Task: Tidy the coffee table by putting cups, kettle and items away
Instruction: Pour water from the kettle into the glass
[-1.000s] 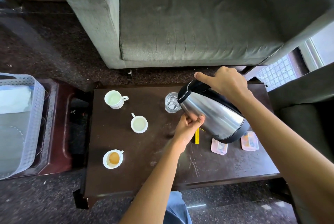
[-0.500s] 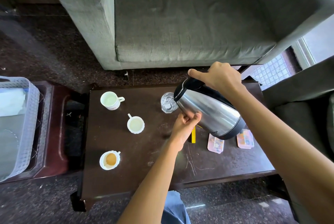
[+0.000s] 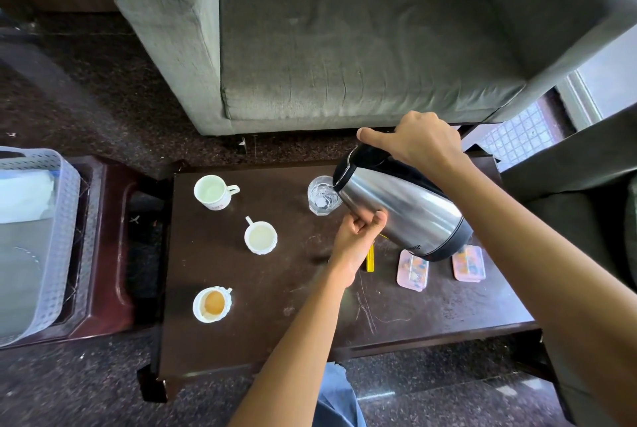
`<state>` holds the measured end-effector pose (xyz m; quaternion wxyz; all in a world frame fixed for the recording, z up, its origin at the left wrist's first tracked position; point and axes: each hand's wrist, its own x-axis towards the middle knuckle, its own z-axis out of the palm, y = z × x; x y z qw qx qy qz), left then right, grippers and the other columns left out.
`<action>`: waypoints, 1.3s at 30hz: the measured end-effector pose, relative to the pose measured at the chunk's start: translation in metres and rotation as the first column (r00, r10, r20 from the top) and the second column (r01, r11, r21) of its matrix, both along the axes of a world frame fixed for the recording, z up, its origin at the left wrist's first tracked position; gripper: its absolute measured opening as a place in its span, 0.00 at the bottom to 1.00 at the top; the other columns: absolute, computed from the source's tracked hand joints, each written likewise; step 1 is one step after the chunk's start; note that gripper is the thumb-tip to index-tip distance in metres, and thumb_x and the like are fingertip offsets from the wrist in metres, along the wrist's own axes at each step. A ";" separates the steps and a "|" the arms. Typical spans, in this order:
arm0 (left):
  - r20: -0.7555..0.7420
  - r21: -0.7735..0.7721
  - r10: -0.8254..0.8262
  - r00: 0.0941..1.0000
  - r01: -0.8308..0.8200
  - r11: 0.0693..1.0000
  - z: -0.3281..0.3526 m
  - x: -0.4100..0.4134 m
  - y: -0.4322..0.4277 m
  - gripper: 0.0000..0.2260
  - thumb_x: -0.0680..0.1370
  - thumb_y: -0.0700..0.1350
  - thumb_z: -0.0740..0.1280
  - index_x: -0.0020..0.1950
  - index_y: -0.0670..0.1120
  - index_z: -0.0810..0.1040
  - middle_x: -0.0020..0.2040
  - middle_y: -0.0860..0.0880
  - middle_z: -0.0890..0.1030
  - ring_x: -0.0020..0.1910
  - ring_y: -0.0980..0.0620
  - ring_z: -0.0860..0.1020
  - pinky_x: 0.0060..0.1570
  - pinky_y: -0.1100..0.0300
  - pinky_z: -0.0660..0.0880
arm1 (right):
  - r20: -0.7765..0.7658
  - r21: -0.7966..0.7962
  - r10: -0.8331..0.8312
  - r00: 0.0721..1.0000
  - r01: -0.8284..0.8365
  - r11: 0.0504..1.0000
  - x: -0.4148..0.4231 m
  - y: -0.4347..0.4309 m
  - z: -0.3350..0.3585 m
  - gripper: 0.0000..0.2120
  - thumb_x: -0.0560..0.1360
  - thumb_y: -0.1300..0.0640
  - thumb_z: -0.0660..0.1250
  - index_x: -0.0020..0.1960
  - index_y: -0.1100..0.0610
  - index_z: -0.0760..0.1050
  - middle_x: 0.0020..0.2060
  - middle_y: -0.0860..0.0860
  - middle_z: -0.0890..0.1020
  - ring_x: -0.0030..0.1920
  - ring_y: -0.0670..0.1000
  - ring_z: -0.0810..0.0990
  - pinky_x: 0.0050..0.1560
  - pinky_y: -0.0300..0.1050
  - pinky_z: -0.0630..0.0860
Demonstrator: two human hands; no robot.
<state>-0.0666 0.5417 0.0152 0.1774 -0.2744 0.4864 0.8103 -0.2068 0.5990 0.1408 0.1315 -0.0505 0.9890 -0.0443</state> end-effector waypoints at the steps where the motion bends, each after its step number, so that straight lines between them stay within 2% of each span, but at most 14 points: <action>1: 0.000 -0.004 0.001 1.000 -0.001 1.000 0.000 0.000 0.000 0.17 0.75 0.50 0.69 0.59 0.45 0.71 0.56 0.54 0.79 0.52 0.67 0.76 0.62 0.59 0.72 | -0.002 0.002 0.005 1.000 -0.005 1.000 0.000 0.000 0.000 0.36 0.66 0.24 0.58 0.37 0.59 0.74 0.37 0.53 0.75 0.40 0.58 0.74 0.42 0.46 0.67; 6: -0.018 -0.003 0.000 1.000 0.000 1.000 0.002 0.000 0.000 0.16 0.76 0.51 0.69 0.60 0.46 0.71 0.54 0.57 0.79 0.51 0.68 0.76 0.62 0.60 0.71 | 0.000 0.020 0.021 1.000 -0.021 1.000 -0.001 -0.003 0.002 0.37 0.66 0.23 0.58 0.38 0.59 0.74 0.37 0.54 0.76 0.40 0.58 0.75 0.41 0.46 0.69; 10: -0.029 -0.005 -0.007 1.000 0.007 1.000 0.004 0.000 -0.001 0.12 0.76 0.50 0.68 0.57 0.50 0.72 0.53 0.58 0.79 0.51 0.69 0.76 0.63 0.59 0.71 | 0.001 0.039 0.032 0.999 -0.033 0.999 -0.001 -0.007 0.004 0.35 0.67 0.24 0.58 0.38 0.59 0.72 0.40 0.55 0.76 0.41 0.58 0.73 0.42 0.46 0.68; 16: -0.031 0.012 0.009 0.999 -0.009 1.000 0.009 0.001 0.001 0.07 0.77 0.50 0.67 0.52 0.52 0.72 0.49 0.61 0.78 0.44 0.73 0.77 0.62 0.60 0.72 | -0.004 0.057 0.052 0.999 -0.051 0.997 0.000 -0.012 0.008 0.35 0.67 0.24 0.58 0.38 0.58 0.72 0.41 0.55 0.77 0.47 0.59 0.78 0.42 0.46 0.68; 19: -0.025 0.011 0.012 1.000 -0.012 1.000 0.010 0.000 0.001 0.07 0.77 0.51 0.67 0.51 0.53 0.72 0.49 0.62 0.78 0.47 0.70 0.76 0.63 0.58 0.71 | -0.002 0.067 0.055 0.998 -0.055 0.996 0.001 -0.014 0.011 0.34 0.67 0.24 0.58 0.38 0.58 0.69 0.40 0.55 0.75 0.48 0.59 0.78 0.42 0.47 0.68; 26: -0.043 0.022 0.024 0.999 -0.023 0.999 0.016 0.002 0.000 0.05 0.77 0.49 0.67 0.51 0.53 0.72 0.49 0.61 0.78 0.41 0.76 0.77 0.61 0.59 0.71 | -0.001 0.059 0.052 0.999 -0.052 0.997 0.004 -0.017 0.017 0.33 0.67 0.24 0.59 0.37 0.57 0.69 0.40 0.55 0.75 0.49 0.60 0.78 0.43 0.47 0.69; 31: -0.051 0.020 0.018 0.999 -0.016 1.000 0.018 0.002 0.000 0.04 0.77 0.50 0.67 0.50 0.54 0.73 0.49 0.61 0.78 0.48 0.71 0.75 0.65 0.58 0.70 | -0.006 0.053 0.040 0.999 -0.039 0.998 0.004 -0.017 0.019 0.33 0.67 0.25 0.59 0.32 0.57 0.67 0.39 0.55 0.76 0.44 0.59 0.76 0.41 0.47 0.68; 35: -0.050 0.005 0.017 0.999 -0.016 1.000 0.016 0.002 0.000 0.05 0.77 0.51 0.67 0.50 0.54 0.73 0.49 0.62 0.78 0.47 0.72 0.75 0.66 0.55 0.70 | -0.015 0.056 0.027 1.000 -0.027 0.998 0.005 -0.018 0.020 0.33 0.67 0.25 0.59 0.32 0.56 0.67 0.39 0.55 0.76 0.41 0.58 0.74 0.41 0.47 0.68; 39: -0.039 -0.017 -0.009 0.999 0.008 1.000 0.014 0.003 0.002 0.12 0.76 0.55 0.67 0.56 0.52 0.72 0.51 0.62 0.78 0.51 0.67 0.75 0.66 0.53 0.71 | -0.014 0.064 0.024 1.000 -0.023 0.998 0.007 -0.018 0.021 0.32 0.67 0.25 0.59 0.32 0.56 0.67 0.39 0.54 0.76 0.42 0.58 0.73 0.41 0.47 0.67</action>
